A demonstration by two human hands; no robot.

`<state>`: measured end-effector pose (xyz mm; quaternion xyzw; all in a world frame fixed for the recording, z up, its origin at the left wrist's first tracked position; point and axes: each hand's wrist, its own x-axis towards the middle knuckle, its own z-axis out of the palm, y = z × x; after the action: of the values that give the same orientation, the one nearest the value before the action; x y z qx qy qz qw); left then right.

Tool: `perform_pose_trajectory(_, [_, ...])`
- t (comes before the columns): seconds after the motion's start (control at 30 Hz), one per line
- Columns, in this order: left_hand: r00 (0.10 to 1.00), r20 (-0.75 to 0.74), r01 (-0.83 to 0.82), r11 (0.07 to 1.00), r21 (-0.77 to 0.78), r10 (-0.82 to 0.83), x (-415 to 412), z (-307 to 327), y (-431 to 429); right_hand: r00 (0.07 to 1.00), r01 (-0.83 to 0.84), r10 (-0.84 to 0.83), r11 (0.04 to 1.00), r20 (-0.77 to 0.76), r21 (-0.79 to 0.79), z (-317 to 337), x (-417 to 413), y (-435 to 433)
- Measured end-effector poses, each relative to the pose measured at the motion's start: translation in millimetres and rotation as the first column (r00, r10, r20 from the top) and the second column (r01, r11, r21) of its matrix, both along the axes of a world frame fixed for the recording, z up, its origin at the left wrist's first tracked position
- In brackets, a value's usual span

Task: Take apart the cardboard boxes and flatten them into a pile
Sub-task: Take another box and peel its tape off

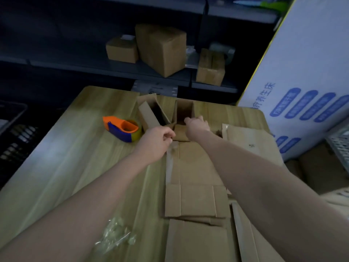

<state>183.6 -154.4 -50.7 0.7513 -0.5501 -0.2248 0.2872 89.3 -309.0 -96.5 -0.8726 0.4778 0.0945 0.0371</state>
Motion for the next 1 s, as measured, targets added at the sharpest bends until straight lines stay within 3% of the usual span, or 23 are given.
perform_pose_trajectory(0.07, [1.000,-0.003,-0.019,1.000,0.006,0.019,1,-2,-2,0.997,0.018,-0.018,1.000,-0.073,-0.004,-8,4,-8])
perform_pose_trajectory(0.13, [0.999,0.007,-0.039,0.999,0.015,0.039,1,-2,-4,0.998,0.038,-0.040,0.998,-0.048,-0.040,-14,6,-14])
perform_pose_trajectory(0.3, [0.997,0.066,-0.033,0.999,-0.009,0.034,4,9,-10,0.991,0.056,-0.036,0.986,0.127,-0.157,-1,4,-26])
perform_pose_trajectory(0.43, [0.998,0.055,-0.039,0.998,-0.038,0.041,4,27,-14,0.939,0.147,-0.095,0.979,0.329,-0.138,44,-7,-21])
perform_pose_trajectory(0.6, [0.999,0.014,-0.039,0.994,-0.098,0.041,-4,49,-14,0.761,0.298,-0.316,0.946,0.566,0.127,105,-30,8])
perform_pose_trajectory(0.77, [0.998,-0.054,0.019,0.995,-0.097,-0.025,-16,59,4,0.409,0.318,-0.597,0.802,0.690,0.505,130,-61,59])
perform_pose_trajectory(0.87, [0.993,-0.071,0.086,0.993,-0.083,-0.092,-19,53,21,0.375,0.400,-0.740,0.673,0.558,0.623,137,-73,93])
perform_pose_trajectory(0.93, [0.989,-0.058,0.132,0.990,-0.057,-0.135,-21,47,33,0.565,0.514,-0.665,0.746,0.488,0.422,132,-83,113])
perform_pose_trajectory(0.97, [0.987,-0.059,0.147,0.988,-0.042,-0.150,-22,44,38,0.497,0.507,-0.700,0.714,0.514,0.483,126,-86,119])
perform_pose_trajectory(1.0, [0.984,-0.061,0.164,0.986,-0.028,-0.165,-24,41,42,0.343,0.480,-0.776,0.629,0.529,0.612,120,-89,122])
